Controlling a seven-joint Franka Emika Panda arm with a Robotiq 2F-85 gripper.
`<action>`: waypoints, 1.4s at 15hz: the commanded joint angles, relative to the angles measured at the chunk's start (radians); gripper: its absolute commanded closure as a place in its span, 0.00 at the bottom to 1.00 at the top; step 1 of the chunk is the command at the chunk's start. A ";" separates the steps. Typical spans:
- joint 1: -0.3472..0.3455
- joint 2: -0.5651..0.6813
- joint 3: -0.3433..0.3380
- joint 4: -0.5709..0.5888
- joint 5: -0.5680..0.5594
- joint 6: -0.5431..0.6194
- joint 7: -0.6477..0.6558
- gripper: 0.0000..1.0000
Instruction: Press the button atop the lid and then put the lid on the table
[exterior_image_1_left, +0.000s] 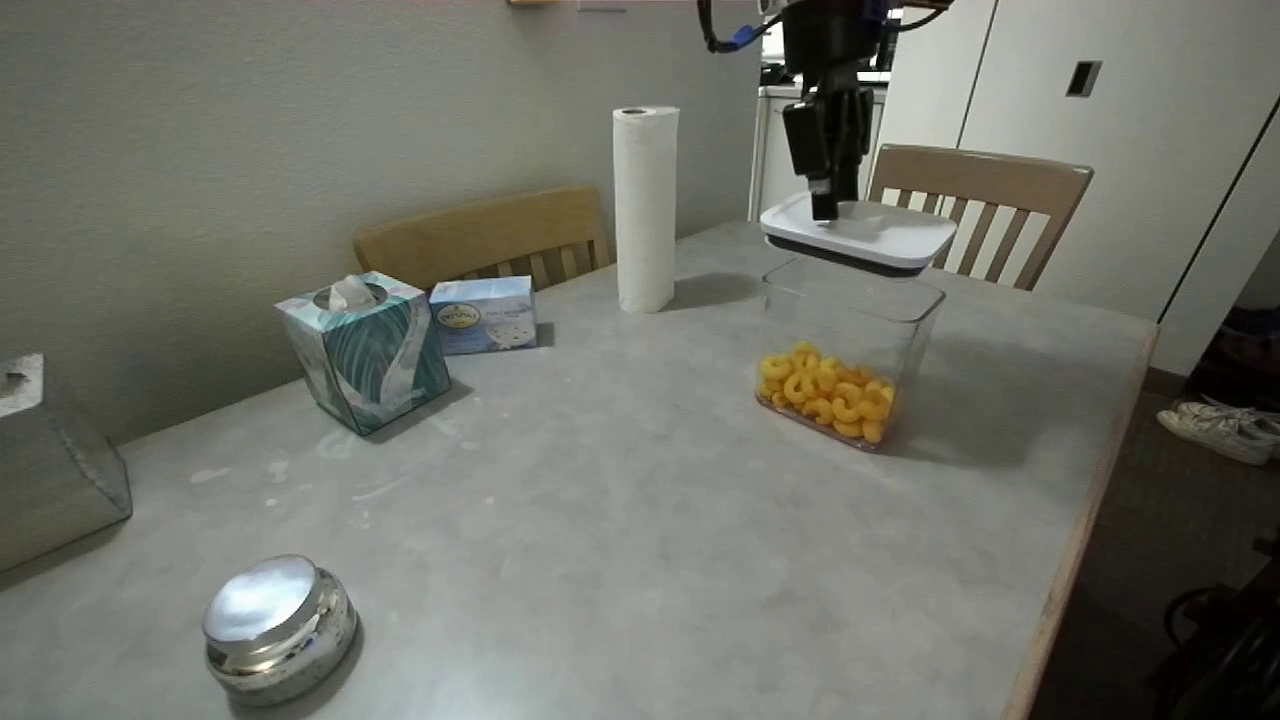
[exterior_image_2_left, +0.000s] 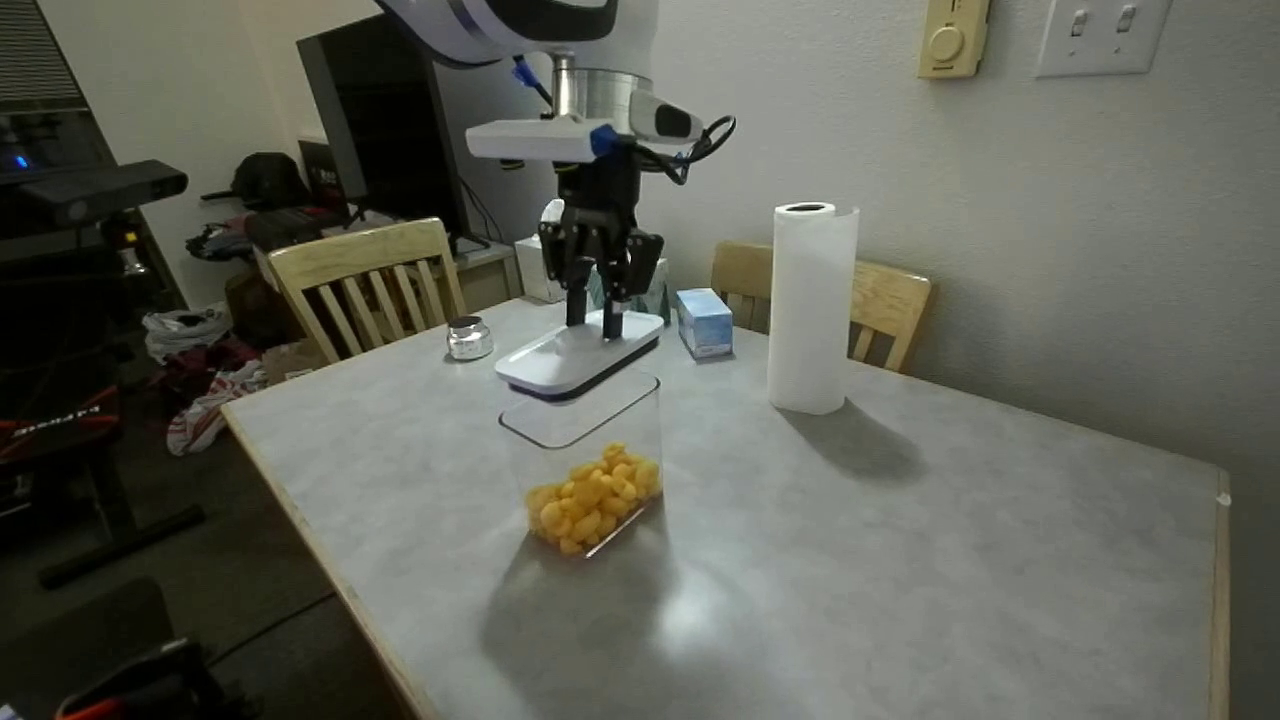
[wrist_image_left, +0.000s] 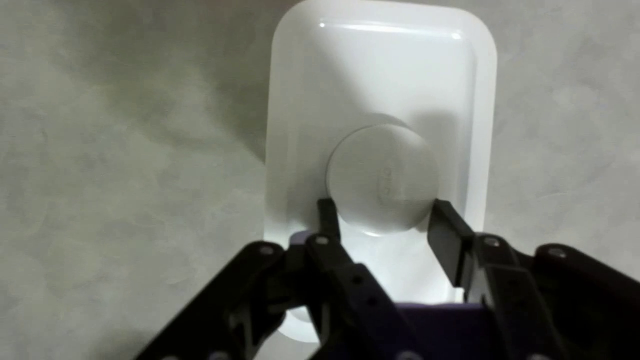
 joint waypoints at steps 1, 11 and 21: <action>0.019 0.026 0.005 0.083 -0.006 -0.048 -0.029 0.76; 0.044 0.248 0.043 0.407 0.028 -0.132 -0.087 0.76; 0.111 0.366 0.079 0.517 0.068 -0.145 0.015 0.76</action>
